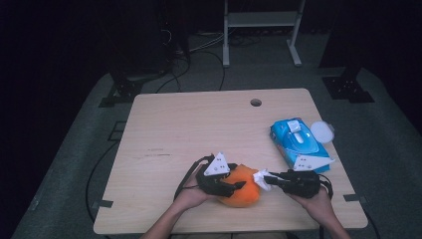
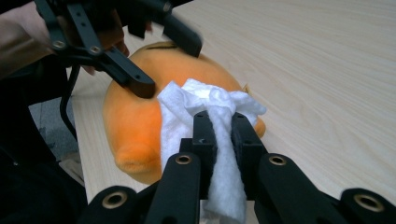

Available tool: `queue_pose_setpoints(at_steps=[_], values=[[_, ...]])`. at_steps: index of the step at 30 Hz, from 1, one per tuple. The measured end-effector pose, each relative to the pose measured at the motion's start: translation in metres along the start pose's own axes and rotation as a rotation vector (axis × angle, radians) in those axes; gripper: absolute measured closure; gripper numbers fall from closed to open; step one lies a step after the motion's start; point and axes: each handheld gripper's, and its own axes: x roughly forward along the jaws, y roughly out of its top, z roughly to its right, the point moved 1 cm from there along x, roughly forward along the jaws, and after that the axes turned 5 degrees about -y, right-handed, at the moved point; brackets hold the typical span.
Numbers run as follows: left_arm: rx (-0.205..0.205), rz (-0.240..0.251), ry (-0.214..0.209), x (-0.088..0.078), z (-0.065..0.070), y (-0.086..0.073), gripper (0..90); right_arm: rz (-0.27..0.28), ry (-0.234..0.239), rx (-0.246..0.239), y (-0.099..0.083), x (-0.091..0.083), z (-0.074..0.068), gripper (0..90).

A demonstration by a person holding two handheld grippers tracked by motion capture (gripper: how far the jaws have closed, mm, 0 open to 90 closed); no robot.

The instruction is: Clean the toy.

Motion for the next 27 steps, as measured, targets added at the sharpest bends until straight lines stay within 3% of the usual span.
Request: queue_pose_setpoints(at_steps=[2, 5, 8, 11, 15, 18, 21, 22, 23, 25, 27], values=[[-0.013, 0.008, -0.005, 0.0, -0.001, 0.002, 19.5, -0.011, 0.006, -0.003, -0.001, 0.002, -0.001, 81.8], [-0.028, -0.01, -0.008, 0.005, -0.002, 0.001, 12.6, -0.036, 0.012, -0.015, -0.003, 0.007, -0.004, 81.7], [-0.046, -0.067, -0.079, 0.013, -0.003, -0.006, 11.3, -0.061, 0.019, -0.033, -0.004, 0.014, -0.009, 81.7], [-0.073, -0.078, -0.11, 0.013, -0.007, -0.012, 15.3, -0.071, 0.019, -0.04, -0.005, 0.015, -0.01, 81.7], [-0.024, -0.103, -0.109, 0.01, -0.002, -0.012, 34.4, -0.065, 0.021, -0.031, -0.004, 0.013, -0.009, 81.7], [0.0, -0.089, -0.095, 0.008, 0.001, -0.009, 44.0, -0.061, 0.02, -0.028, -0.004, 0.012, -0.008, 81.7], [0.011, -0.057, -0.081, 0.005, 0.001, -0.005, 47.4, -0.051, 0.014, -0.025, -0.004, 0.009, -0.005, 81.7], [0.023, -0.037, -0.049, 0.002, 0.0, -0.004, 47.4, -0.046, 0.007, -0.024, -0.003, 0.006, -0.004, 81.7], [0.023, -0.037, -0.049, 0.002, 0.0, -0.004, 47.4, -0.046, 0.007, -0.024, -0.003, 0.006, -0.004, 81.7], [0.021, -0.011, 0.027, -0.003, -0.006, -0.003, 47.4, -0.042, -0.021, -0.022, -0.004, 0.001, 0.003, 81.7], [0.008, 0.003, 0.038, -0.004, -0.008, -0.004, 47.3, -0.044, -0.03, -0.021, -0.005, -0.001, 0.005, 81.7]])
